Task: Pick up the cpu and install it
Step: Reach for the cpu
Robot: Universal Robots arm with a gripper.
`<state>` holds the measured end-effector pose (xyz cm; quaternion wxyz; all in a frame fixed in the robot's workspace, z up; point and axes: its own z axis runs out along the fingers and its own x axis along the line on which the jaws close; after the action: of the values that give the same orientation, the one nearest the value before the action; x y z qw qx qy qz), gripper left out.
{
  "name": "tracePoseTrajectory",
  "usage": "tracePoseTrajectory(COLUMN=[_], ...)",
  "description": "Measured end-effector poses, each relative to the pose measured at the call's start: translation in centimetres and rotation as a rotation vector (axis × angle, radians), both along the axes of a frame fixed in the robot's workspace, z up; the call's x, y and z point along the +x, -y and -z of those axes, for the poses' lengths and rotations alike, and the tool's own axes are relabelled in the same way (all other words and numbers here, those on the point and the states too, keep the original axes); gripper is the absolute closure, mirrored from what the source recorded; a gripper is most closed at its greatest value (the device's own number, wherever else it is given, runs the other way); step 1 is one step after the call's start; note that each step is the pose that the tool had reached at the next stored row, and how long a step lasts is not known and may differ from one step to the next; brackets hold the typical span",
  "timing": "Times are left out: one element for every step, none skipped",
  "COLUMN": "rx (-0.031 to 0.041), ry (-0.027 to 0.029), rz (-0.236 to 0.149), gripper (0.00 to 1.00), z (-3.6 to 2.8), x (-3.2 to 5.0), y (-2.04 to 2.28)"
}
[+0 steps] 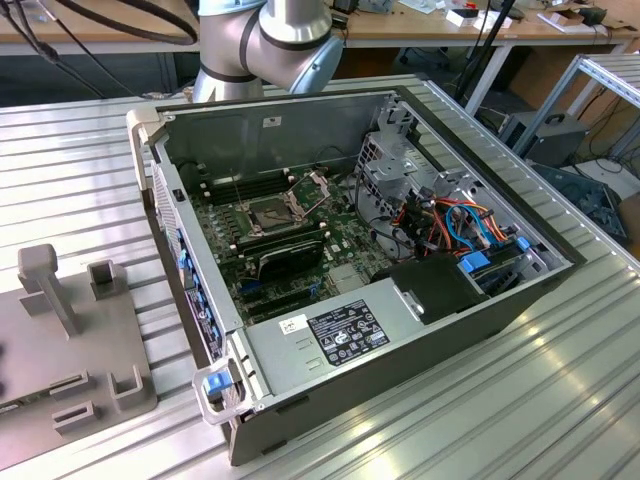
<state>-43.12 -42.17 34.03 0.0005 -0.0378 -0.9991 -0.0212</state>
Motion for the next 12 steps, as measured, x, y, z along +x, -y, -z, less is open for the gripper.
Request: tracePoseTrajectory(rx=[0.0001,0.0000,0.0000,0.0001,0.0000,0.0000,-0.0001,0.0000,-0.0001,-0.0001,0.0000,0.0000], ry=[0.0001,-0.0001,-0.0003,-0.0003,-0.0007,-0.0013,-0.0027,-0.0035,-0.0043,-0.0050,-0.0056,-0.0062], rz=[0.000,0.000,0.000,0.000,0.000,0.000,0.000,0.000,0.000,0.000,0.000,0.000], gripper=[0.89,0.89,0.89,0.89,0.89,0.89,0.89,0.89,0.89,0.89,0.89,0.89], z=[0.08,0.16,0.25,0.37,0.48,0.59,0.80,0.91,0.97,1.04,1.10,1.15], x=[-0.08,-0.17,-0.27,-0.37,-0.45,-0.50,-0.59,-0.63,-0.65,-0.67,-0.70,-0.73], y=[0.00,0.01,0.01,0.01,0.02,0.04,0.14,0.28,0.40,0.54,0.70,0.86])
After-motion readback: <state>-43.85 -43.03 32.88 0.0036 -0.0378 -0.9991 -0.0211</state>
